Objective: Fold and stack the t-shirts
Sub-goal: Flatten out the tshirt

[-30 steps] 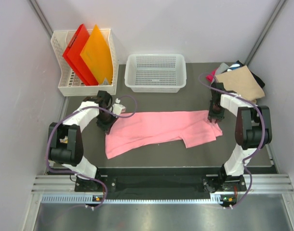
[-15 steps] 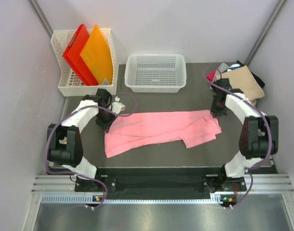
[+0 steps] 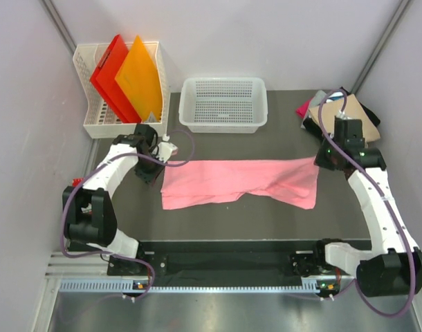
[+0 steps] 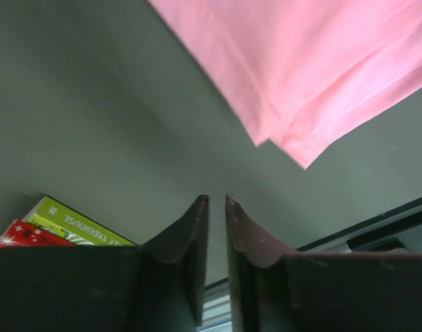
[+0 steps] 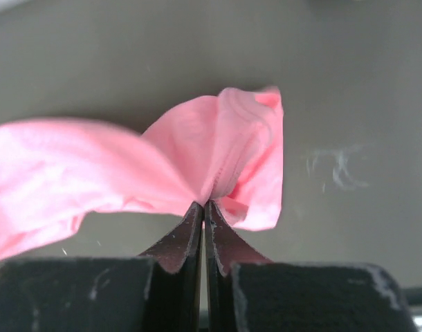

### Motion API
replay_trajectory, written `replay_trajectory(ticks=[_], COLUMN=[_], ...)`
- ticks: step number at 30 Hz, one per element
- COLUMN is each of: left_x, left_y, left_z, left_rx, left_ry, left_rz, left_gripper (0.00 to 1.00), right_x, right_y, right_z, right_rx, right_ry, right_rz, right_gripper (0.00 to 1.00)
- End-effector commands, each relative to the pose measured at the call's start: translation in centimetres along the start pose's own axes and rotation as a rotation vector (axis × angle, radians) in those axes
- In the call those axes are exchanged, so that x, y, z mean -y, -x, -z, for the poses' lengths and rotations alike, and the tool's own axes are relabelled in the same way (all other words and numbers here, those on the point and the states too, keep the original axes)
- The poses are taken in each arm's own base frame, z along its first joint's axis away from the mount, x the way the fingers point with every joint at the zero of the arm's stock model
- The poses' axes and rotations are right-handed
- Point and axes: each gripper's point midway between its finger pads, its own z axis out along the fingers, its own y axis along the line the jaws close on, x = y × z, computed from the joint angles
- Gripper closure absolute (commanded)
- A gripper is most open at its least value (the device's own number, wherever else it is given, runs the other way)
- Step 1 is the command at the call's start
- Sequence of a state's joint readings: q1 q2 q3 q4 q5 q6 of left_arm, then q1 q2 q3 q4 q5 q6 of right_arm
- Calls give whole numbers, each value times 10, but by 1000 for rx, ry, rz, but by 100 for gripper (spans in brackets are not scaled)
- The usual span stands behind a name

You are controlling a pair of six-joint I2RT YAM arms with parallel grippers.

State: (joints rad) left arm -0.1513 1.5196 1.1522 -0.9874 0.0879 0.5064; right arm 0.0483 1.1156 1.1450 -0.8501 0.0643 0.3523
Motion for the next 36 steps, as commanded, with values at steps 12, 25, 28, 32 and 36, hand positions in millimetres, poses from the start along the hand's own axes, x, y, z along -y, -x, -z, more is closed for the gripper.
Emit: replay_trajectory(ticks=[12,25,28,32,36], left_x=[15,38,33,28,29], left_y=[9,-17,-8,11,21], left_z=[30,-19,-24,-28,-35], left_rx=[110,0,20,46,44], left_ry=[-34,-110,-97,-101,-130], left_rz=[0,45,61,94,121], left_gripper=[78,44,45,47,50], right_x=[2,4,3,3,3], right_y=[-23,-38,-39,-38,-39], right_z=[34,16,18,20,21], right_rx=[-32,-71,-71,-70,-71], right_ry=[26,26,32,34,33], right_rz=[-18,-26,-25,-18,-15], right_gripper=[100,100,100,100,100])
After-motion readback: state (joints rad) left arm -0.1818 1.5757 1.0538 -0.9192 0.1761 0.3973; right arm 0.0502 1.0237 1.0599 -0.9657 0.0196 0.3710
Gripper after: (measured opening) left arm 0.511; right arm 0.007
